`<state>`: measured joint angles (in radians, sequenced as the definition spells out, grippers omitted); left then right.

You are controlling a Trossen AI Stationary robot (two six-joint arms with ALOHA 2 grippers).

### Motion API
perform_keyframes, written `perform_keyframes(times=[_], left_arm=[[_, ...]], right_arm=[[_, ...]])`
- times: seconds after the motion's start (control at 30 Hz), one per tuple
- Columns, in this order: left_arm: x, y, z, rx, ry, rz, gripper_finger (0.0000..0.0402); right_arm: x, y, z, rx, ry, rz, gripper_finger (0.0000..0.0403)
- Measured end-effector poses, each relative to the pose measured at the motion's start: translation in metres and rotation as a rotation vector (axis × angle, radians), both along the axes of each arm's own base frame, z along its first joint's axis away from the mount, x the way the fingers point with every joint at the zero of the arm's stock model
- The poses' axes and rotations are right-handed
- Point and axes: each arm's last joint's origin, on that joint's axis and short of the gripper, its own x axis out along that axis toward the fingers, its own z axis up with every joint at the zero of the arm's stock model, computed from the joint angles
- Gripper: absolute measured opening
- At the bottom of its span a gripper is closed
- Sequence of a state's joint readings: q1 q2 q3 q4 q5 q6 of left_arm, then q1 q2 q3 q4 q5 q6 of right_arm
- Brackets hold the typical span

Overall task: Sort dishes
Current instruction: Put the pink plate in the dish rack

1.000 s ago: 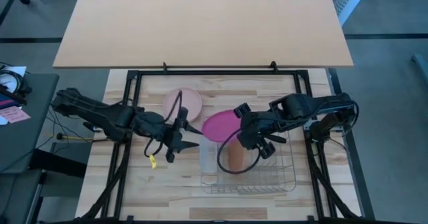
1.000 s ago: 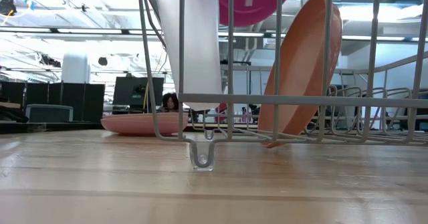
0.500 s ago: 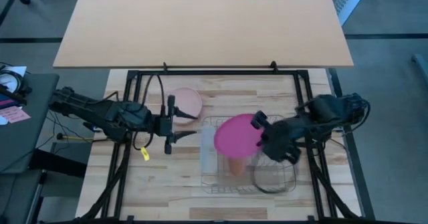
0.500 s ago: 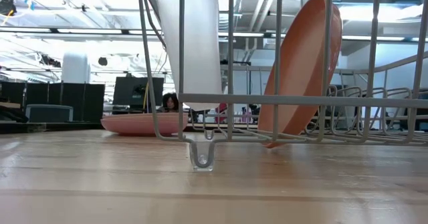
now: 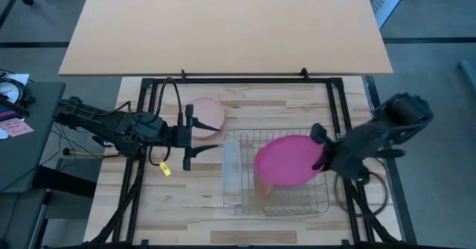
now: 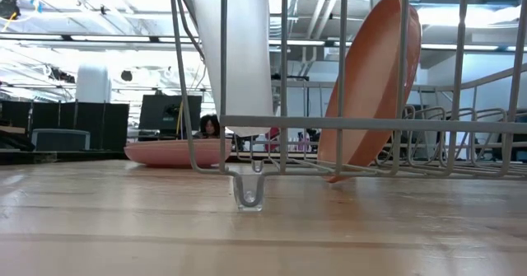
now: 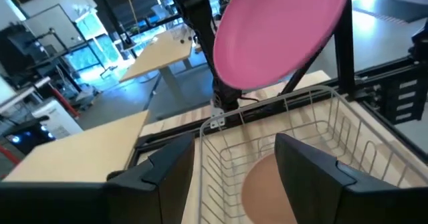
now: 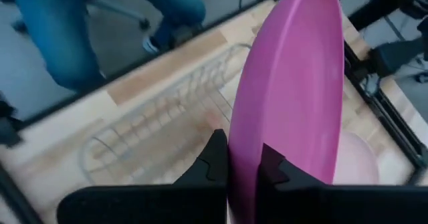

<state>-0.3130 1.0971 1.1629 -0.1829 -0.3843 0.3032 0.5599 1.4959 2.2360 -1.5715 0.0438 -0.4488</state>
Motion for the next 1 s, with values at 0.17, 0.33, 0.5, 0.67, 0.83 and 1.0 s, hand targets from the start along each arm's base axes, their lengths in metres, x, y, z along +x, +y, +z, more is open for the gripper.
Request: perform_keyframes(times=[0.17, 0.33, 0.5, 0.67, 0.83, 1.0], left_arm=[[0.0, 0.0, 0.0, -0.06, -0.001, 0.006, 0.0201], [0.001, -0.003, -0.009, -0.167, 0.015, 0.009, 0.0201], [0.005, -0.014, -0.02, -0.227, 0.031, 0.006, 0.0201], [0.017, -0.024, -0.03, -0.214, 0.039, 0.077, 0.0201], [0.032, -0.029, -0.041, -0.205, 0.059, 0.114, 0.0201], [0.042, -0.032, -0.051, -0.185, 0.076, 0.168, 0.0201]], right_arm=[[-0.024, -0.008, 0.01, 0.091, -0.012, 0.062, 0.002], [-0.031, -0.007, 0.005, 0.165, 0.066, 0.142, 0.0019], [-0.02, 0.003, -0.022, 0.147, 0.205, 0.191, 0.0019], [-0.011, 0.016, -0.055, 0.024, 0.292, 0.249, 0.0019], [-0.005, 0.023, -0.092, -0.203, 0.334, 0.203, 0.0019], [-0.002, 0.025, -0.124, -0.334, 0.405, 0.22, 0.0019]])
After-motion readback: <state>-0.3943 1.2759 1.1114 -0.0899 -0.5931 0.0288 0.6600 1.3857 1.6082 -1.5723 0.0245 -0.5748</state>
